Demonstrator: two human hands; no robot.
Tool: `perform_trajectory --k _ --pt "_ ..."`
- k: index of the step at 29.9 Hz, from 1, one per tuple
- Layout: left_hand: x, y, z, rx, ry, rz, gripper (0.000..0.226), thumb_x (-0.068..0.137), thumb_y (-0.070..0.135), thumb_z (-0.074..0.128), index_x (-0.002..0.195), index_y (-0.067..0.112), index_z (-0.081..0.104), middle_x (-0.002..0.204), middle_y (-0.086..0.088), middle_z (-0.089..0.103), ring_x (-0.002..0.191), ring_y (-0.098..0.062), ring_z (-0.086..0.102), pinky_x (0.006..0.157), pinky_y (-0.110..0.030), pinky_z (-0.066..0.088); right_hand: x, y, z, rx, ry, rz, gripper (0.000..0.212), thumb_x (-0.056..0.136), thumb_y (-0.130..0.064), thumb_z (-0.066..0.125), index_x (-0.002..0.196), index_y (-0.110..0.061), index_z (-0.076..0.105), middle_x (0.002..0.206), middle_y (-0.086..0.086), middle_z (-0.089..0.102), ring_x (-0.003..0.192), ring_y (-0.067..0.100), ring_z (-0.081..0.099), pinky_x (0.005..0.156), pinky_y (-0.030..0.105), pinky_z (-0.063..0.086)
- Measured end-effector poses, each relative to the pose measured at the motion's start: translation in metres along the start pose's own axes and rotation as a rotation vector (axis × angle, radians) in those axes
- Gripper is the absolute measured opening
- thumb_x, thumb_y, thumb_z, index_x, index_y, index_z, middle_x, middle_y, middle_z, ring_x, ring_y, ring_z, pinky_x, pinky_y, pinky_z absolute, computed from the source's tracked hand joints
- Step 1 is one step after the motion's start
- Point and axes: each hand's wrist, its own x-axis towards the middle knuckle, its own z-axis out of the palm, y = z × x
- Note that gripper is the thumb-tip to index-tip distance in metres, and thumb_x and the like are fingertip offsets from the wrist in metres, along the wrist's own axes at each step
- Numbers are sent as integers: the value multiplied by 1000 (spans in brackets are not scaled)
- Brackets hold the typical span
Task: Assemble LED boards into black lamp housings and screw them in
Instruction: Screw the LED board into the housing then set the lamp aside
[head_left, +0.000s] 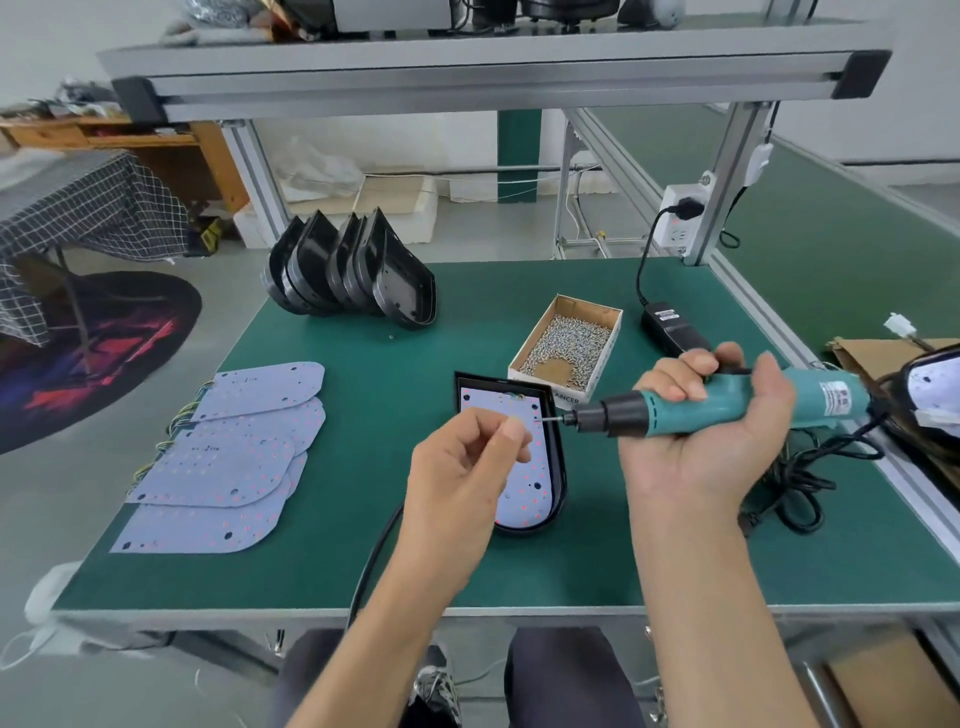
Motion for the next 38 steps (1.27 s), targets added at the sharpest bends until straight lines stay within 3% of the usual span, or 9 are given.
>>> perform_trajectory --k 7,15,19,24,29,32,35,38 --pt "-6 -2 -2 -106 -5 -14 21 86 43 67 79 23 69 78 2 68 56 -16 34 53 -20 34 -8 2 1 -44 6 -2 28 101 -33 52 81 -15 60 69 -2 52 51 8 41 49 19 39" --pt "-7 -2 -1 -58 -4 0 13 88 37 68 80 28 72 78 5 69 55 -2 47 59 -12 37 -11 3 -1 -74 -4 -13 24 98 -33 55 81 -16 59 68 -2 51 51 8 41 50 19 38" --pt "-9 -3 0 42 40 16 10 90 29 67 82 30 72 77 6 70 66 -4 54 63 -11 42 -11 3 -3 -93 -11 -21 22 96 -33 57 81 -16 59 68 -2 51 52 8 40 50 19 37" --pt "-11 -9 -1 168 59 36 6 90 32 68 87 36 72 80 1 70 77 -27 58 67 -17 48 -9 4 -8 -127 3 -11 24 99 -34 55 83 -16 59 70 -2 51 53 8 40 50 19 38" --pt "-8 -17 -5 229 68 46 8 90 32 72 90 40 73 79 6 67 72 -23 54 64 -15 45 -5 8 -11 -131 29 2 26 100 -33 55 82 -16 59 70 -2 50 53 8 40 49 19 38" --pt "-8 -23 -7 311 55 52 19 90 35 73 106 46 73 90 14 63 66 -12 46 64 -15 43 1 10 -14 -140 41 -3 26 101 -33 55 82 -16 59 70 -2 50 53 9 40 50 19 38" --pt "-6 -27 -13 393 179 54 39 82 56 67 120 45 65 104 30 59 77 1 51 73 -12 44 10 14 -14 -155 37 -17 25 101 -33 54 83 -16 59 71 -2 50 53 9 41 51 20 38" --pt "5 -30 -24 465 351 -49 28 88 55 66 111 39 64 104 23 65 85 0 60 80 -19 49 22 20 -13 -183 21 -37 25 102 -33 54 83 -17 58 71 -2 50 54 10 41 52 20 39"
